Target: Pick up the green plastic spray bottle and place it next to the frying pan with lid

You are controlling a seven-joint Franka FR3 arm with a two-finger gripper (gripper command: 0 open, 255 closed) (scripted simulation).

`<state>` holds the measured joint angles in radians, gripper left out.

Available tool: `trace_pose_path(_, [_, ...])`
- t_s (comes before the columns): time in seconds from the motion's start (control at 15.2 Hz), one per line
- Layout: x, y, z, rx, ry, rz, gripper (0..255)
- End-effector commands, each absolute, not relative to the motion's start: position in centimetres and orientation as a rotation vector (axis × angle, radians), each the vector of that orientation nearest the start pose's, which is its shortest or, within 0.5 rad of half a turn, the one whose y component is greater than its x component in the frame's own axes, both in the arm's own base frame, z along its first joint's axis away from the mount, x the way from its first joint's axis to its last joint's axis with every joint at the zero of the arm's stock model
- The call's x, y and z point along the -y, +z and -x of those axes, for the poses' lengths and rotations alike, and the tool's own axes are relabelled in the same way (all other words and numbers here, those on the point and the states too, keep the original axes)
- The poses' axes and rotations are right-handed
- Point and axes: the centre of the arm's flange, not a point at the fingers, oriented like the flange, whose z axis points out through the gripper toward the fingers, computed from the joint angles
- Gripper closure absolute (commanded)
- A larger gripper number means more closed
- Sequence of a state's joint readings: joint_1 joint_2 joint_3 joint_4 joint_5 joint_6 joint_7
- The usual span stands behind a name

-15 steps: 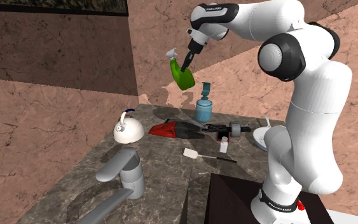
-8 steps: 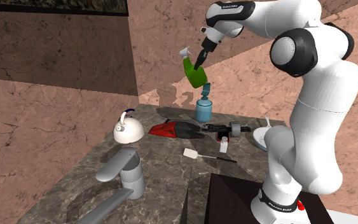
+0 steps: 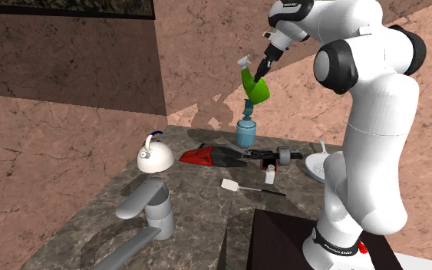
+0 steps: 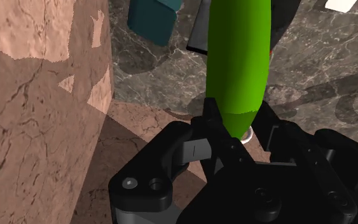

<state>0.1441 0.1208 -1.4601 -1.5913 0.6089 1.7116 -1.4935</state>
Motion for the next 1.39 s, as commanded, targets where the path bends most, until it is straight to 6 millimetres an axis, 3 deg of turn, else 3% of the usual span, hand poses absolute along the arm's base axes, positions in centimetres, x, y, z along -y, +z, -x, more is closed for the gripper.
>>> trace_pose_path(0.0, [54.2, 62.6, -20.5, 0.202, -0.781, 3.061, 255])
trace_pose_path(0.99, [63.0, 62.7, -2.8, 0.202, -0.781, 3.061, 255])
trace_pose_path(1.32, [63.1, 60.6, -2.6, 0.202, -0.781, 3.061, 255])
